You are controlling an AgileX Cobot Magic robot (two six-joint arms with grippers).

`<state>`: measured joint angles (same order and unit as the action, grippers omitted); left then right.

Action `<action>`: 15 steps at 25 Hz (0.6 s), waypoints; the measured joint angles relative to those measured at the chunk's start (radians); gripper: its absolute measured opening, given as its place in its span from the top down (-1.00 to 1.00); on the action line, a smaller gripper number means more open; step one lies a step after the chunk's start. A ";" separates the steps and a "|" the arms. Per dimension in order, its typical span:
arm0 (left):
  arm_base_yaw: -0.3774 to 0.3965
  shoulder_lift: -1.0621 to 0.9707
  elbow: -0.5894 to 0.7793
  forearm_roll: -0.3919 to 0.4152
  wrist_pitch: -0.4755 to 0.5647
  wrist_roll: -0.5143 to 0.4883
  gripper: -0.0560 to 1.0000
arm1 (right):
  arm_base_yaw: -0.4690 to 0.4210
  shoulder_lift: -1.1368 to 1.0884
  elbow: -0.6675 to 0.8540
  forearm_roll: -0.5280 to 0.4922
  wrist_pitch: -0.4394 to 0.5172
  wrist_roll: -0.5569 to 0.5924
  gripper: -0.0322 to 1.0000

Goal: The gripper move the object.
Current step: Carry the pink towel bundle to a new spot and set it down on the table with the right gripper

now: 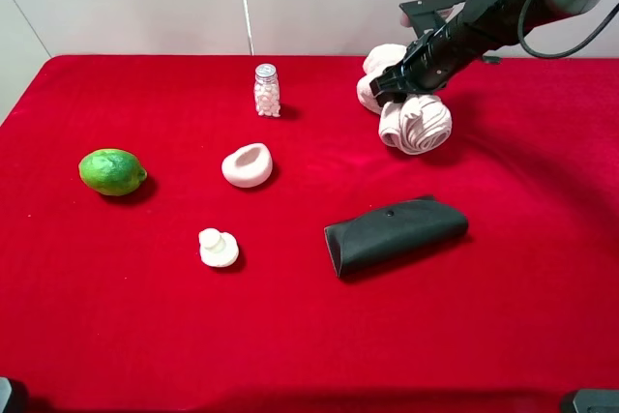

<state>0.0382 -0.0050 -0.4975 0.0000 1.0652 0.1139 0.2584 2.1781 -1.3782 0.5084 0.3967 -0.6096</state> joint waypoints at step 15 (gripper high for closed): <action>0.000 0.000 0.000 0.000 0.000 0.000 -0.95 | 0.000 -0.147 0.000 -0.019 0.098 0.000 0.15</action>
<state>0.0382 -0.0050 -0.4975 0.0000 1.0652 0.1139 0.2584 2.0307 -1.3782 0.4889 0.4950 -0.6096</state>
